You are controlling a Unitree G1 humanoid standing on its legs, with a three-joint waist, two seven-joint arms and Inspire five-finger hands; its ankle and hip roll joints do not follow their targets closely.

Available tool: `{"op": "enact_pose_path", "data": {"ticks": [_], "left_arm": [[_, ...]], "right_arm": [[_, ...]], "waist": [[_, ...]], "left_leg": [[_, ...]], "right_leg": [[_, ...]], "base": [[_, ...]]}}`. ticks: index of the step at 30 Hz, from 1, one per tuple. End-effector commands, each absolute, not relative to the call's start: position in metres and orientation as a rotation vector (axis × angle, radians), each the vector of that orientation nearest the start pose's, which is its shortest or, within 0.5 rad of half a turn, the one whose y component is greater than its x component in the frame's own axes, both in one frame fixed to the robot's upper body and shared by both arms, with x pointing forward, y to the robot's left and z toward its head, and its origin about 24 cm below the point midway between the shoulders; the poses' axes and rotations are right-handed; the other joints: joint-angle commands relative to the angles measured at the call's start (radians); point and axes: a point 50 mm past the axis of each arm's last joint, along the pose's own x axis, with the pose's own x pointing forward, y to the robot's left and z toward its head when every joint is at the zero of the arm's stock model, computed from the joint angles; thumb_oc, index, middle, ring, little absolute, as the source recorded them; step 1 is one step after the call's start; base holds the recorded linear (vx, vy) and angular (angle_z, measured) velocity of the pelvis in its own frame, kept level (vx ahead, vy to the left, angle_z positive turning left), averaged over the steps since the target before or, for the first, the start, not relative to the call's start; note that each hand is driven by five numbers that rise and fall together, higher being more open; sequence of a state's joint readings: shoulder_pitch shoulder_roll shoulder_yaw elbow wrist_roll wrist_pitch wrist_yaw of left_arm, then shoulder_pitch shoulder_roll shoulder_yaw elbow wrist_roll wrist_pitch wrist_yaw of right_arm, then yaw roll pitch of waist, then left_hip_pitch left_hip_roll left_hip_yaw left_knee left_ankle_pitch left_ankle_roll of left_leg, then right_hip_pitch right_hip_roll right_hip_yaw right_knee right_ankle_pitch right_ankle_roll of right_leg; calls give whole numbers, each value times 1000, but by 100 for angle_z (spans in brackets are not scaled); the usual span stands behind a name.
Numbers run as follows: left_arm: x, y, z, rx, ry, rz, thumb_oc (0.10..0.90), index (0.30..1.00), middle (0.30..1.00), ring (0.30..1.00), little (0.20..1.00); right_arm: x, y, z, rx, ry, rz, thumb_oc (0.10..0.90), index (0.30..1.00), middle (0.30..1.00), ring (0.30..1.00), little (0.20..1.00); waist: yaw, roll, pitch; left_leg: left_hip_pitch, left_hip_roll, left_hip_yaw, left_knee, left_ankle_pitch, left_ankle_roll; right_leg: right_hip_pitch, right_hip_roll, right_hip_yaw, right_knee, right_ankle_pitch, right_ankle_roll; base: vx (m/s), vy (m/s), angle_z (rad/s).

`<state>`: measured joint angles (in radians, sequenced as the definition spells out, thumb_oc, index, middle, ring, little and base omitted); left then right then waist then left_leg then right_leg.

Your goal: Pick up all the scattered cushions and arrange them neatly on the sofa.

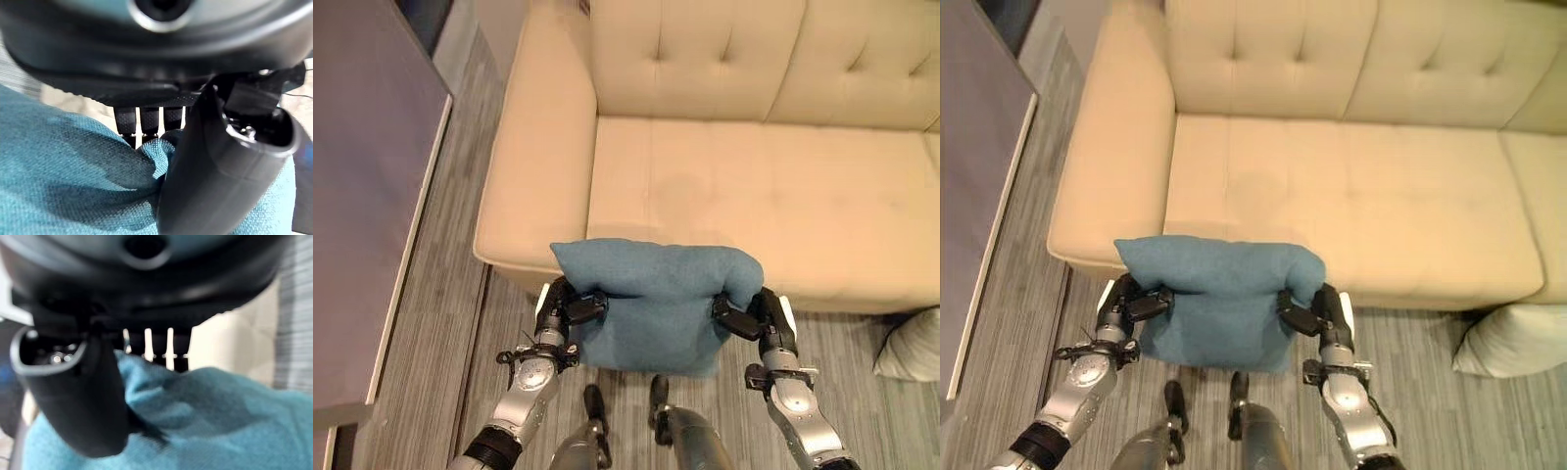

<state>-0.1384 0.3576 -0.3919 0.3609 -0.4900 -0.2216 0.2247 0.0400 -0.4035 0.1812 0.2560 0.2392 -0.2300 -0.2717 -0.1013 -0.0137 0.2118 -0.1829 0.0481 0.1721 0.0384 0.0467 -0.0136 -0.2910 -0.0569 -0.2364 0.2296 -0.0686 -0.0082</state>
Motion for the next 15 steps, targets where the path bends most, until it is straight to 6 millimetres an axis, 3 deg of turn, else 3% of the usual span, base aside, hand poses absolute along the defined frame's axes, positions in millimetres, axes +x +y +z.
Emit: {"op": "enact_pose_path", "data": {"ticks": [1, 4, 5, 9, 12, 15], "left_arm": [[265, 122, 36, -131, -82, -241, 400, 300, 300, 300, 300], [257, 125, 26, -139, -33, -221, 400, 300, 300, 300, 300], [256, 124, 23, -145, -23, -214, 400, 300, 300, 300, 300], [250, 123, 15, -137, 15, -210, 400, 300, 300, 300, 300], [250, 122, 14, -125, 24, -212, 400, 300, 300, 300, 300], [248, 125, 11, -118, 35, -212, 400, 300, 300, 300, 300]], "right_arm": [[244, -193, 49, -146, -185, -38, 400, 300, 300, 300, 300], [237, -196, 41, -148, -143, -48, 400, 300, 300, 300, 300], [235, -196, 39, -146, -132, -52, 400, 300, 300, 300, 300], [233, -202, 34, -154, -106, -76, 400, 300, 300, 300, 300], [233, -205, 34, -155, -99, -94, 400, 300, 300, 300, 300], [232, -206, 32, -167, -88, -104, 400, 300, 300, 300, 300]], "waist": [[-9, -14, -140], [-4, -22, -154], [2, -26, -146], [20, -37, -147], [27, -41, -141], [29, -35, -155]], "left_leg": [[19, 66, -20, 79, -70, -80], [55, 75, -20, 111, -81, -77], [46, 72, -47, 144, -73, -79], [9, -5, -179, 128, -102, -73], [-35, -39, -203, 127, -81, -75], [-1, -38, -197, 79, -81, -63]], "right_leg": [[126, -12, 39, -156, 26, 95], [187, 6, 57, -184, 23, 89], [198, 8, 69, -185, 23, 86], [228, 3, 108, -200, 27, 92], [234, 3, 121, -195, 28, 93], [243, 7, 137, -184, 13, 104]], "base": [[109, -68, -10], [95, -45, -11], [11, -1, -25], [56, 48, -32], [60, 85, -35], [115, 145, -36]]}}
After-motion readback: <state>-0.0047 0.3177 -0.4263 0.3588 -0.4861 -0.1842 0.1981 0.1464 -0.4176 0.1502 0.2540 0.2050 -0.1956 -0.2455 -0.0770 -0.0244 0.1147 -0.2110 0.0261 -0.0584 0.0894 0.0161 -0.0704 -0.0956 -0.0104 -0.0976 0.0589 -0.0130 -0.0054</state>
